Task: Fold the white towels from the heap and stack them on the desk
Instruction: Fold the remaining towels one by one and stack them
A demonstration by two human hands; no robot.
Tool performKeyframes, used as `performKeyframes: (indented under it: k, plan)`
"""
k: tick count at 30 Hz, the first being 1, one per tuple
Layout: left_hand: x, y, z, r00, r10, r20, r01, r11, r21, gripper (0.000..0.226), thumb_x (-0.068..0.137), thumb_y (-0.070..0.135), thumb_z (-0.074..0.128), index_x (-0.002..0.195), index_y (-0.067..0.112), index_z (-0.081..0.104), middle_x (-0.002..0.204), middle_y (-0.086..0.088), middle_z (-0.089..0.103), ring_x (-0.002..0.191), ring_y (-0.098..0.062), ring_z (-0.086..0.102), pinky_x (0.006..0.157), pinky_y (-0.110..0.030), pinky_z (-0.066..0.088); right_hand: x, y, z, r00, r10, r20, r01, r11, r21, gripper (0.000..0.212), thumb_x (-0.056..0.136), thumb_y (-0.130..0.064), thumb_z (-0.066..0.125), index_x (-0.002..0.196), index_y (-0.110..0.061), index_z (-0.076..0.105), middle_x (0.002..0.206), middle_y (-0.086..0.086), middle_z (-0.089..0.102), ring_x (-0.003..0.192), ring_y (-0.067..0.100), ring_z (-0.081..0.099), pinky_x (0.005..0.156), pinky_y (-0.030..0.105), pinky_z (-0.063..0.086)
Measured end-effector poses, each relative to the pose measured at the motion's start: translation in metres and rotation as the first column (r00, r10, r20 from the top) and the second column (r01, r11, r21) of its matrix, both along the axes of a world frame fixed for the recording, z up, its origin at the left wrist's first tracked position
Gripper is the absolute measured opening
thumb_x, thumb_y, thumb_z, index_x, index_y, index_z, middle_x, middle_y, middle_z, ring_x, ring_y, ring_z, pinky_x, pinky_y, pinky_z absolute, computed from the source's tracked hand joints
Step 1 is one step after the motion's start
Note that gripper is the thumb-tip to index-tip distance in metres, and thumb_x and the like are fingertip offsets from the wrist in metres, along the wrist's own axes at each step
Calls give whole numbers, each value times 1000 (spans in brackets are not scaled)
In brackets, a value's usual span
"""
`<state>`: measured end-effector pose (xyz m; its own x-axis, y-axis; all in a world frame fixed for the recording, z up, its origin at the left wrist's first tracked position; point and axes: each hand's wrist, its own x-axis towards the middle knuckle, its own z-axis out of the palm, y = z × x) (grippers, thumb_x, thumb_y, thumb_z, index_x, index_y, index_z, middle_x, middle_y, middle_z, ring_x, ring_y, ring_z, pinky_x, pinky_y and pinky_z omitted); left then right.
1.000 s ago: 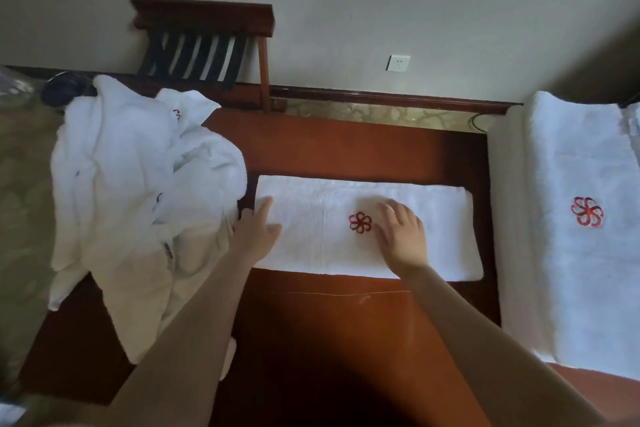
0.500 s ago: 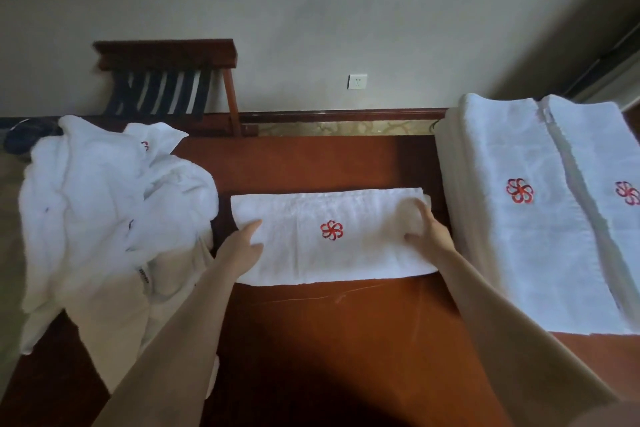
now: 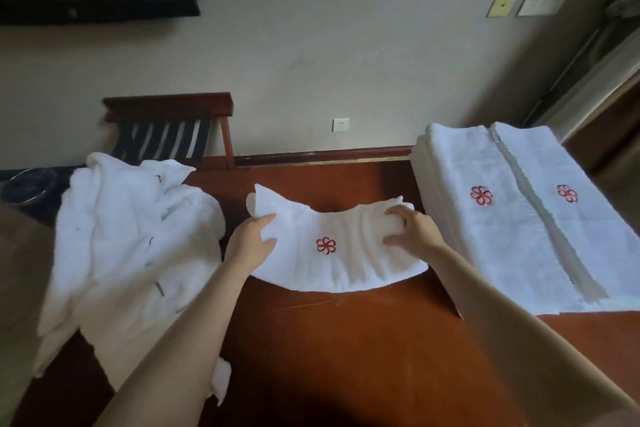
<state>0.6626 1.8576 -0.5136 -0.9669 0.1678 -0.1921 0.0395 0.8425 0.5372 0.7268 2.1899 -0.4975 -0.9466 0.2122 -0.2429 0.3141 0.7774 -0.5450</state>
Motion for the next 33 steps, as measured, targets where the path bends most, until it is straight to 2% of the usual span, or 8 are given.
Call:
performKeyframes:
  k: [7, 12, 20, 22, 25, 28, 30, 33]
  plan:
    - [-3, 57, 64, 980, -79, -185, 103, 987, 122, 51, 91, 20, 62, 140, 27, 48, 140, -3, 49, 127, -23, 46, 100, -33, 42, 25, 2, 76, 965, -90, -247, 118, 988, 101, 54, 71, -28, 80, 120, -32, 57, 75, -9, 47, 72, 13, 49, 56, 25, 35]
    - [0, 111, 104, 957, -119, -264, 178, 961, 211, 57, 89, 16, 61, 143, 26, 43, 141, -5, 47, 129, -24, 44, 103, -32, 38, 43, 34, 119, 898, -218, -382, 269, 959, 87, 51, 69, -30, 80, 116, -32, 58, 83, -1, 58, 75, 16, 51, 62, 29, 33]
    - [-18, 215, 149, 889, -231, -396, 294, 950, 103, 56, 92, 13, 53, 145, 27, 39, 141, -3, 45, 129, -25, 41, 102, -36, 40, 64, 97, 131, 775, -431, -463, 461, 886, -52, 48, 72, -28, 78, 115, -32, 57, 87, -8, 57, 74, 10, 48, 56, 23, 32]
    - [-24, 247, 155, 858, -278, -433, 332, 942, 52, 56, 92, 11, 51, 144, 28, 40, 134, -2, 48, 125, -25, 42, 99, -36, 42, 67, 116, 125, 739, -501, -451, 508, 854, -116, 48, 73, -28, 77, 116, -31, 56, 78, -16, 50, 69, 7, 46, 55, 19, 29]
    - [-33, 296, 162, 812, -337, -476, 363, 931, -40, 57, 91, 6, 47, 143, 29, 40, 124, -2, 51, 118, -25, 44, 91, -35, 44, 69, 140, 115, 693, -621, -366, 567, 783, -254, 46, 76, -25, 74, 118, -29, 55, 81, -14, 49, 70, 6, 48, 59, 26, 38]
    - [-38, 342, 168, 754, -394, -526, 382, 914, -136, 62, 88, 1, 44, 142, 30, 42, 122, -3, 52, 112, -26, 44, 87, -35, 43, 72, 153, 103, 679, -703, -210, 550, 677, -488, 41, 79, -14, 70, 115, -25, 52, 93, 4, 55, 70, 16, 58, 60, 36, 55]
    - [-37, 370, 168, 701, -438, -563, 399, 895, -199, 63, 85, -2, 44, 140, 30, 45, 119, -4, 53, 107, -28, 44, 84, -36, 41, 78, 156, 93, 679, -726, -107, 501, 565, -656, 39, 81, -3, 64, 114, -18, 49, 99, 14, 55, 72, 23, 60, 49, 30, 54]
    - [-28, 405, 164, 622, -514, -591, 421, 856, -300, 62, 82, -5, 44, 133, 30, 50, 112, -3, 53, 102, -27, 43, 81, -36, 35, 91, 154, 78, 708, -706, -17, 538, 555, -634, 37, 83, -3, 58, 115, -16, 43, 99, 15, 59, 72, 26, 64, 46, 24, 51]
